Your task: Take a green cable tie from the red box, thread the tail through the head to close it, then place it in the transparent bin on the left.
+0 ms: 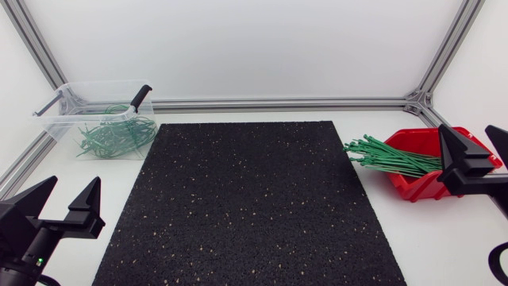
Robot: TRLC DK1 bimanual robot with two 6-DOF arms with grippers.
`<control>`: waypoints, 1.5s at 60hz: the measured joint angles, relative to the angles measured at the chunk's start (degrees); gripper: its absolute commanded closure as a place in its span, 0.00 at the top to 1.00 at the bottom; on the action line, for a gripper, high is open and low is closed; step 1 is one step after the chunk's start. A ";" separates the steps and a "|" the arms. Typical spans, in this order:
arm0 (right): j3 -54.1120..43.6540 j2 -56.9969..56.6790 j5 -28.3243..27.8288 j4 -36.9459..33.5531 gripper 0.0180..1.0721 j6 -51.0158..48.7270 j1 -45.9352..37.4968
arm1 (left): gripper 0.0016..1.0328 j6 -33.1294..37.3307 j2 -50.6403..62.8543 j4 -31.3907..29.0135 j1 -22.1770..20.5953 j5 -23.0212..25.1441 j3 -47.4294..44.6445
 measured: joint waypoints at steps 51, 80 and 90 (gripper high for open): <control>46.03 46.16 -7.37 -34.16 0.95 -20.33 -4.59 | 0.97 0.00 0.00 -0.02 0.00 0.00 0.00; 57.13 64.17 -13.51 -53.94 0.93 -56.83 -6.78 | 0.97 0.00 0.00 -0.04 -0.17 0.00 0.00; 56.57 66.42 -12.37 -53.72 0.92 -67.91 -6.73 | 0.97 0.00 0.00 -0.04 -0.24 0.00 0.00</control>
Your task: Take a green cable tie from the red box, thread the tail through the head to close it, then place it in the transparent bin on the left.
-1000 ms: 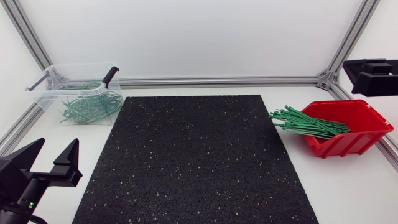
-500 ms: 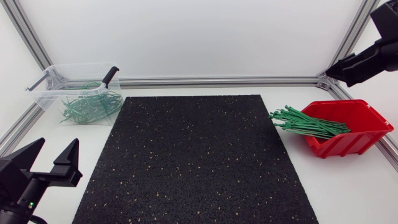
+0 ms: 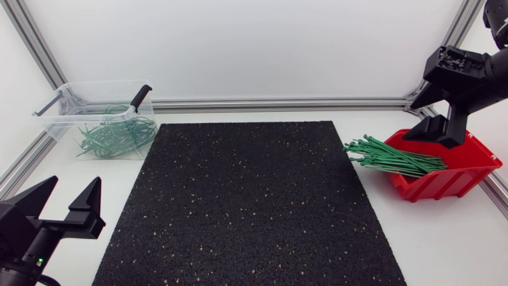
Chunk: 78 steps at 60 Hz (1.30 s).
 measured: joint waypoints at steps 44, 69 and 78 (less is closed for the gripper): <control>-7.37 8.85 5.77 0.94 0.70 -20.83 2.19 | 0.97 0.00 0.17 -0.02 -0.33 0.00 0.00; -14.38 9.18 7.96 8.68 0.63 -21.64 5.40 | 0.97 0.00 0.28 0.00 -0.66 0.00 0.00; -15.91 10.73 8.87 11.78 0.63 -21.64 5.84 | 0.97 0.00 0.28 0.00 -0.70 0.00 0.00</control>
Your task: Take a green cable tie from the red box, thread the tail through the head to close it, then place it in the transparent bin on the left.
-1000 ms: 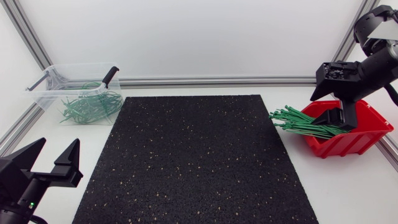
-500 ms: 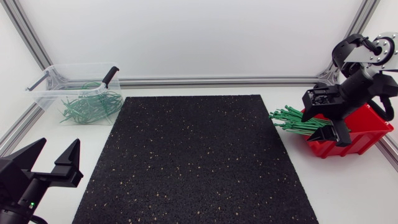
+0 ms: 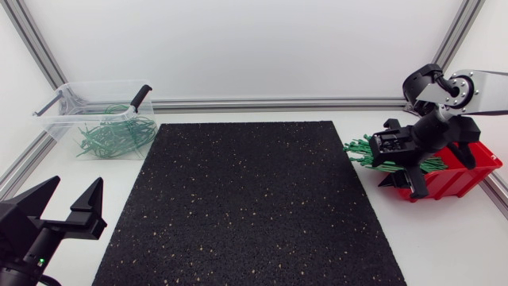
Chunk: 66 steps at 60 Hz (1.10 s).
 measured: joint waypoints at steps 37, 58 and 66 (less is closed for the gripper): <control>-3.63 -2.32 0.96 1.16 0.52 -1.84 -1.68 | 0.97 0.00 0.00 0.00 -0.37 0.00 0.00; -4.66 -3.04 1.01 0.98 0.30 -4.35 -2.84 | 0.97 0.00 0.00 0.00 -0.37 0.00 0.00; -5.35 -3.04 1.01 0.66 0.29 -4.76 -3.08 | 0.97 0.00 0.00 0.00 -0.37 0.00 0.00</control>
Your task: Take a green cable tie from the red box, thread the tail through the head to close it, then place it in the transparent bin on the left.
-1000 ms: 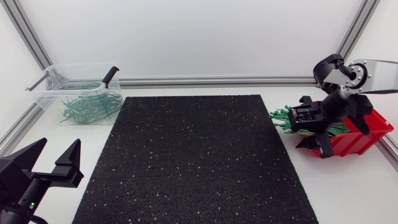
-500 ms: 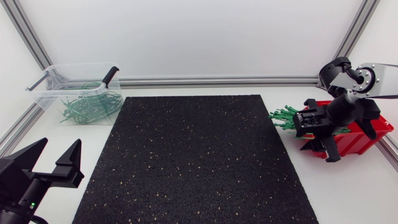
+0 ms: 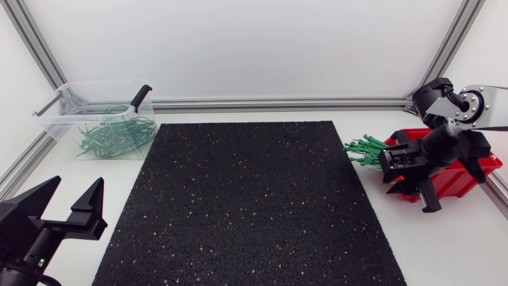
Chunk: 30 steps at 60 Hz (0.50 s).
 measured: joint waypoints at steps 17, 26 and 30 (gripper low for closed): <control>-0.04 -0.07 1.03 0.07 0.23 -1.81 -1.31 | 0.97 0.00 0.00 -0.02 0.00 0.00 0.00; -0.04 -0.07 1.01 0.07 0.19 -3.02 -2.12 | 0.97 0.00 0.00 0.00 0.00 0.00 0.00; -0.04 -0.07 1.01 0.07 0.18 -3.52 -2.38 | 0.97 0.00 0.00 0.00 0.00 0.00 0.00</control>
